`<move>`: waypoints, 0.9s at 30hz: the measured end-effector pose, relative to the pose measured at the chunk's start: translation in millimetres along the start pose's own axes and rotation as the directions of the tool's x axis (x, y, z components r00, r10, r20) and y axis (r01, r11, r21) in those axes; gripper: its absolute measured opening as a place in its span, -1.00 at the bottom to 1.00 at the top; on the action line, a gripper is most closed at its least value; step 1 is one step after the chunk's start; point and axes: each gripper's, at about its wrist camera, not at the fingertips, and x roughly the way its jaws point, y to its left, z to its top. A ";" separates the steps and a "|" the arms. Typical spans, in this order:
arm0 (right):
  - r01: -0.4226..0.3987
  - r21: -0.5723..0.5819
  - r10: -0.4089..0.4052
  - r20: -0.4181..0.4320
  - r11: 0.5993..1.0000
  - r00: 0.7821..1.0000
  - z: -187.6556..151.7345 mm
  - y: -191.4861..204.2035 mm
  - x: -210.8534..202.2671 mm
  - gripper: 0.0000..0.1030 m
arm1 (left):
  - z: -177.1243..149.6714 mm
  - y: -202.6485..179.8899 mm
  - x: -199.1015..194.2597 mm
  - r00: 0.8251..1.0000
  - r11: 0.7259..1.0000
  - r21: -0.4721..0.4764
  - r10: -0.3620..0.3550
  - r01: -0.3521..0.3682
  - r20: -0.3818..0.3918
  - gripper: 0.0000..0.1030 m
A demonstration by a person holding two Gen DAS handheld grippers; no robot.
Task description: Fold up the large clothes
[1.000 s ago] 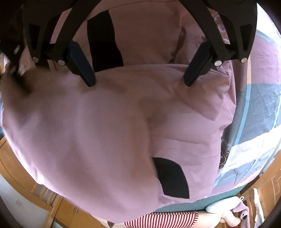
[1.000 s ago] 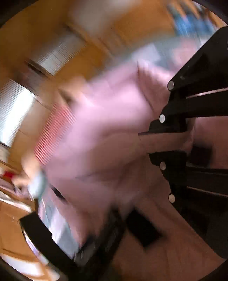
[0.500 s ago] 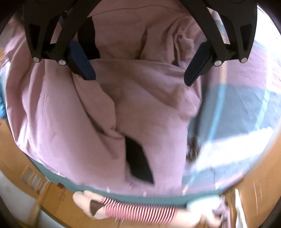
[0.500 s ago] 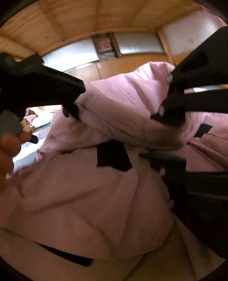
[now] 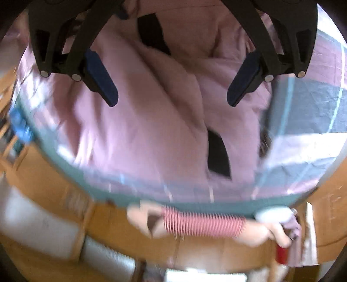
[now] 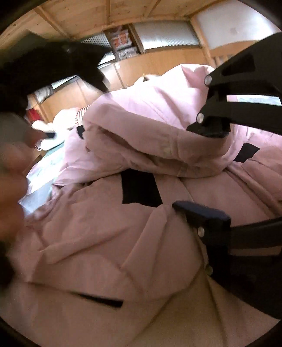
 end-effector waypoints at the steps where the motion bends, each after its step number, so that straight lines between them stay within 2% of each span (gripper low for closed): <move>1: -0.087 0.034 0.086 0.019 0.996 0.996 -3.2 -9.8 -6.6 0.20 | -4.8 -1.6 16.6 0.998 0.999 0.016 0.037 -0.036 -0.057 0.96; 3: -0.259 0.163 0.251 0.067 0.952 0.966 -11.3 -40.3 -16.9 0.21 | -12.4 -0.4 36.7 0.988 0.999 -0.002 0.038 -0.039 -0.148 0.96; 4: -0.349 0.252 0.325 0.131 0.903 0.937 -17.7 -63.1 -22.4 0.21 | -14.2 3.6 44.2 0.981 0.999 -0.033 0.022 -0.028 -0.195 0.96; 5: -0.404 0.340 0.351 0.208 0.849 0.913 -24.6 -86.9 -27.2 0.21 | -15.9 9.5 50.3 0.970 0.997 -0.076 -0.004 -0.015 -0.242 0.96; 6: -0.419 0.417 0.334 0.262 0.807 0.905 -30.9 -105.8 -29.0 0.21 | -18.4 13.0 51.0 0.965 0.993 -0.116 -0.030 0.000 -0.261 0.96; 7: -0.422 0.514 0.298 0.310 0.746 0.903 -39.2 -126.5 -28.0 0.22 | -19.4 18.2 51.8 0.962 0.987 -0.161 -0.059 0.016 -0.267 0.96; 8: -0.415 0.652 0.246 0.338 0.635 0.908 -52.7 -152.0 -19.9 0.22 | -19.7 19.2 51.6 0.961 0.985 -0.170 -0.063 0.017 -0.268 0.96; 10: -0.363 0.800 0.230 0.285 0.478 0.931 -72.5 -173.1 4.8 0.17 | -19.9 11.3 50.5 0.964 0.993 -0.119 -0.017 -0.015 -0.264 0.96; 11: -0.324 0.830 0.239 0.237 0.454 0.942 -77.9 -175.3 15.7 0.07 | -20.6 5.1 49.8 0.966 0.996 -0.082 0.019 -0.042 -0.257 0.96; 12: -0.227 0.848 0.245 0.119 0.479 0.962 -81.3 -172.9 30.9 -0.14 | -21.0 1.0 49.4 0.967 0.997 -0.055 0.046 -0.062 -0.252 0.96; 13: -0.125 0.831 0.252 -0.019 0.542 0.968 -82.2 -164.4 44.8 -0.18 | -21.7 -3.8 49.6 0.966 0.996 -0.027 0.074 -0.083 -0.247 0.96; 14: -0.036 0.801 0.256 -0.148 0.598 0.955 -86.6 -153.3 60.6 -0.20 | -22.6 -8.2 50.1 0.966 0.996 -0.008 0.082 -0.086 -0.246 0.96; 16: -0.002 0.796 0.262 -0.197 0.605 0.945 -90.2 -143.4 69.9 -0.20 | -24.1 -12.9 51.9 0.961 0.996 0.001 0.081 -0.084 -0.264 0.96; 19: 0.060 0.751 0.220 -0.267 0.657 0.938 -79.2 -134.7 76.9 -0.18 | -25.7 -16.3 53.0 0.958 0.993 0.021 0.115 -0.113 -0.264 0.96; 20: 0.086 0.722 0.192 -0.294 0.686 0.936 -74.3 -128.4 78.1 -0.18 | -26.2 -19.2 52.9 0.957 0.991 0.034 0.132 -0.127 -0.260 0.96; 22: 0.098 0.699 0.167 -0.301 0.709 0.939 -73.6 -121.0 76.8 -0.18 | -27.6 -24.4 48.5 0.957 0.988 0.054 0.152 -0.143 -0.247 0.96; 24: 0.062 0.740 0.175 -0.239 0.669 0.955 -77.4 -128.4 69.4 -0.17 | -29.8 -30.2 38.0 0.961 0.984 0.070 0.174 -0.162 -0.217 0.96; 26: -0.022 0.817 0.178 -0.099 0.576 0.979 -84.6 -148.3 52.4 -0.09 | -28.6 -40.5 26.2 0.964 0.978 0.094 0.201 -0.187 -0.172 0.96; 27: -0.094 0.858 0.153 0.018 0.504 0.988 -89.2 -159.0 36.0 0.17 | -27.5 -43.9 21.3 0.966 0.974 0.109 0.215 -0.201 -0.144 0.96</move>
